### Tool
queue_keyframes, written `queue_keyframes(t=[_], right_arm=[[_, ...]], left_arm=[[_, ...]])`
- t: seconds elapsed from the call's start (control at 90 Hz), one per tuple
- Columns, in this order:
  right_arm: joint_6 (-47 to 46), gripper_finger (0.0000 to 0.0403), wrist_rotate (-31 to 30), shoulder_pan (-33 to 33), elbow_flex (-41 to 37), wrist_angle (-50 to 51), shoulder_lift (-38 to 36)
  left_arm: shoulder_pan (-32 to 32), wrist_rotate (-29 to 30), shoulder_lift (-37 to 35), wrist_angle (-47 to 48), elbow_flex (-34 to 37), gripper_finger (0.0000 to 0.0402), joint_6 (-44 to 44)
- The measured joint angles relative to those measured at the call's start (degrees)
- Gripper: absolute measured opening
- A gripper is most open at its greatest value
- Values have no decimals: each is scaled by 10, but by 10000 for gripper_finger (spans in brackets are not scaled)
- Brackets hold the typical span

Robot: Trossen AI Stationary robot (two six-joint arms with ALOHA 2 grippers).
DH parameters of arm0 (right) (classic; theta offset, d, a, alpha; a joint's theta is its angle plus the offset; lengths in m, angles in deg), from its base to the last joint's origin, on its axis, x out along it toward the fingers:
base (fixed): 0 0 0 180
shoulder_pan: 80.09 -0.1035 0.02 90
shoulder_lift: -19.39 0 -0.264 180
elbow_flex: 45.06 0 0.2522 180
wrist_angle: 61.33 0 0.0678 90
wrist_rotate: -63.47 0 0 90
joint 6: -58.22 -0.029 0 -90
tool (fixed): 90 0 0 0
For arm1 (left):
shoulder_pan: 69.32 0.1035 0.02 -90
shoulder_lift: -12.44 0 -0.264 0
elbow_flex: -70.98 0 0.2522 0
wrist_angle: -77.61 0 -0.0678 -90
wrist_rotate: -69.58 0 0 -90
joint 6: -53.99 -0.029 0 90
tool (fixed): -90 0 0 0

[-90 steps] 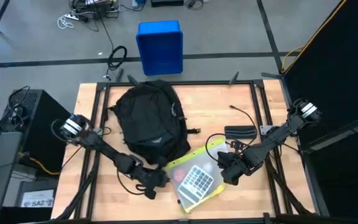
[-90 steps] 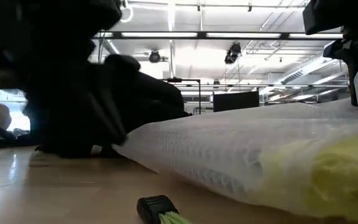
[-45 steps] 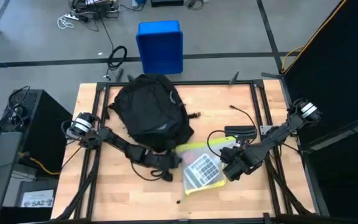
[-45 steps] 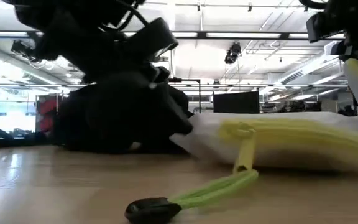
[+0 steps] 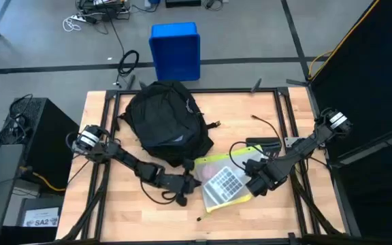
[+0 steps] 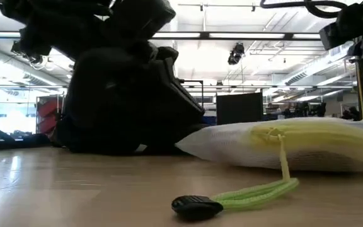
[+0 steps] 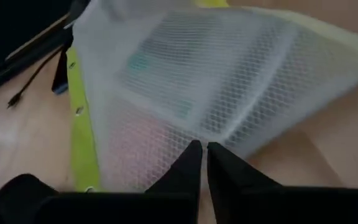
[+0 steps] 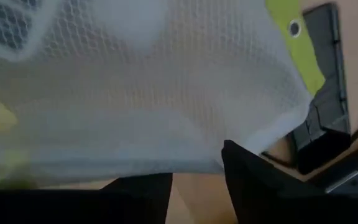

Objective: Unpack backpack
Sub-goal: Remove the zip lock bag from the backpack

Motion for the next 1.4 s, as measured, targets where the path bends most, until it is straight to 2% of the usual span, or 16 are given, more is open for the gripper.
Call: queue_keyframes(t=[0.211,0.489,0.656,0.856,1.011,1.189,1.278,1.4], right_arm=[[-2,113,-6,-2,0,3,0],[2,116,-16,-1,0,2,0],[3,113,-29,2,0,-2,0],[15,118,-43,8,0,-32,0],[59,117,-51,20,0,-100,0],[116,114,-51,39,0,-145,0],[128,114,-51,46,0,-139,0],[134,114,-52,47,7,-119,0]], left_arm=[[-13,-23,0,-3,0,25,-30],[-13,-42,2,-5,-5,121,-57],[-12,-8,16,-3,-5,173,-76],[-10,28,35,-20,-5,203,-109],[-4,82,49,-29,-6,208,-132],[7,84,65,-56,-6,201,-131],[9,85,66,-66,-6,175,-131],[9,87,68,-77,-6,106,-132]])
